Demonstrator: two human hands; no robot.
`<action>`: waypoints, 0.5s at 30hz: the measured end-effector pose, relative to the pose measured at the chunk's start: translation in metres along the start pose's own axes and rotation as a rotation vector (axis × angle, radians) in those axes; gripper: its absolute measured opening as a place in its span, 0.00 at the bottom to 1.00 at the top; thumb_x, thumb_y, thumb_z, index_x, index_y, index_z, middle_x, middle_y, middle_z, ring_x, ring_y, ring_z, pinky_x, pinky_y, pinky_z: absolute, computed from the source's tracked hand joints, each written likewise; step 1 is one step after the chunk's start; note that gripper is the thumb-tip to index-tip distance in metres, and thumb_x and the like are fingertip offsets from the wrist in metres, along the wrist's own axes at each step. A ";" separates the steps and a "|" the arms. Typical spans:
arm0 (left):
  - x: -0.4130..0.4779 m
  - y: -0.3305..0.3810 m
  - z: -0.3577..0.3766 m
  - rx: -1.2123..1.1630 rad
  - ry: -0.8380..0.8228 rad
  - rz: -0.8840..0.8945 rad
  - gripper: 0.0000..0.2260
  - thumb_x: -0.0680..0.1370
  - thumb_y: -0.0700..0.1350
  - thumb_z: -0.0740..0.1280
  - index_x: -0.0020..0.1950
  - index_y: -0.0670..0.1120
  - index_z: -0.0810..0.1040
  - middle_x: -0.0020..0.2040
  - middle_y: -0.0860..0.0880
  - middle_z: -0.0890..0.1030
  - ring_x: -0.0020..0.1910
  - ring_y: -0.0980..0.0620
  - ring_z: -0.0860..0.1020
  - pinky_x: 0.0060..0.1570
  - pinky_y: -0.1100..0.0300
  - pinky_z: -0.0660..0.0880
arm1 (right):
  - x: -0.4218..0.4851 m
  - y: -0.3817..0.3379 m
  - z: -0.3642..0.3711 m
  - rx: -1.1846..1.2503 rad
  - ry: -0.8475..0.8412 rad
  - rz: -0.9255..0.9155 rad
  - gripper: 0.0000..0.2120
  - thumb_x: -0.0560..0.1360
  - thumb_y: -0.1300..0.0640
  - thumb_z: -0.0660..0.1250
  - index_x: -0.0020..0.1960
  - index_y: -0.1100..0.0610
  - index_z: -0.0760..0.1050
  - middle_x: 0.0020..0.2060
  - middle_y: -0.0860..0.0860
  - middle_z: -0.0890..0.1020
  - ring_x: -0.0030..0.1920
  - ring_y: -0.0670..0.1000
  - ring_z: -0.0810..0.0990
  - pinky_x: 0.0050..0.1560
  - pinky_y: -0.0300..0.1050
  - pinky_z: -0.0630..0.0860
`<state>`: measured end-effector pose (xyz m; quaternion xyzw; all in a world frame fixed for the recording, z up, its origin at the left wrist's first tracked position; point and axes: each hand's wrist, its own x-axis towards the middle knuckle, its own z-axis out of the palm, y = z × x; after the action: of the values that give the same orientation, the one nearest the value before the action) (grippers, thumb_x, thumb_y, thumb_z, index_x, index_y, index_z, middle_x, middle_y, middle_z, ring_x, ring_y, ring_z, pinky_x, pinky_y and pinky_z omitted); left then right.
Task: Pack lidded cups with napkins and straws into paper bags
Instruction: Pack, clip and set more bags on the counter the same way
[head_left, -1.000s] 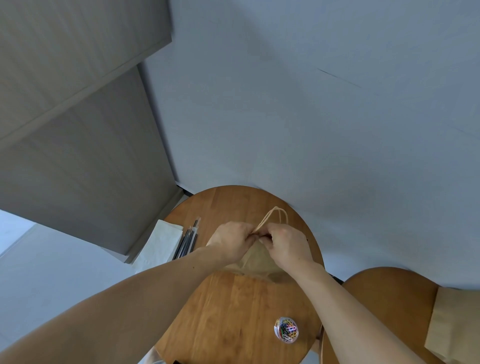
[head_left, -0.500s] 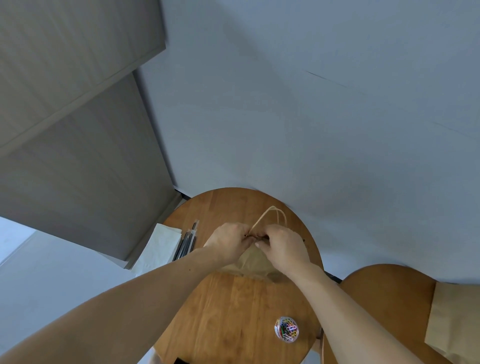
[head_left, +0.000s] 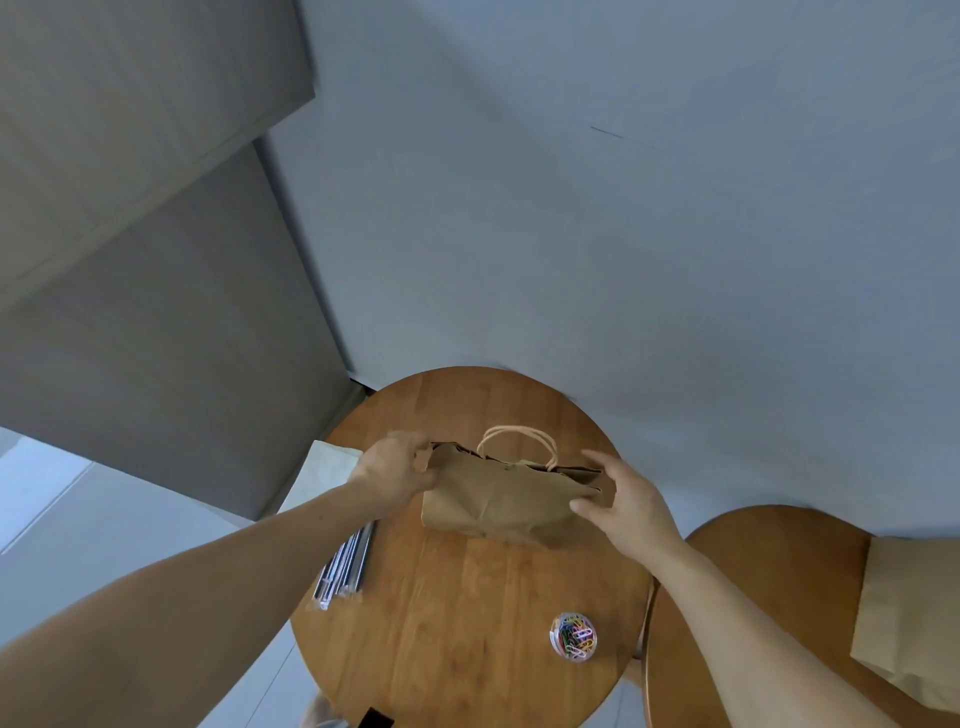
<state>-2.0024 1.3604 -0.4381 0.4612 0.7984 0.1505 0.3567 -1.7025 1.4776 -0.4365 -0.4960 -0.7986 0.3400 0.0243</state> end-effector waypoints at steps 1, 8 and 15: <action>0.000 0.002 0.001 0.022 0.003 0.000 0.15 0.75 0.46 0.68 0.62 0.51 0.79 0.56 0.50 0.79 0.52 0.51 0.77 0.49 0.55 0.77 | 0.000 0.003 0.004 0.043 -0.052 0.046 0.23 0.75 0.48 0.71 0.68 0.45 0.71 0.60 0.39 0.77 0.48 0.36 0.78 0.52 0.35 0.75; -0.026 0.006 -0.004 0.072 0.062 0.028 0.05 0.81 0.46 0.63 0.50 0.53 0.79 0.43 0.55 0.76 0.45 0.51 0.77 0.37 0.59 0.68 | -0.005 0.008 0.026 0.084 0.111 0.067 0.08 0.79 0.43 0.63 0.49 0.45 0.77 0.33 0.37 0.81 0.38 0.32 0.79 0.34 0.36 0.71; -0.068 0.018 -0.056 -0.267 0.161 0.009 0.08 0.80 0.48 0.66 0.43 0.52 0.81 0.38 0.50 0.82 0.40 0.48 0.80 0.46 0.52 0.76 | -0.012 -0.063 0.005 0.475 0.335 0.051 0.04 0.80 0.46 0.63 0.49 0.43 0.75 0.30 0.46 0.83 0.28 0.46 0.81 0.29 0.40 0.76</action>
<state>-2.0087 1.3178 -0.3590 0.3995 0.7952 0.2935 0.3492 -1.7474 1.4474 -0.4007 -0.5456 -0.6689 0.4313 0.2625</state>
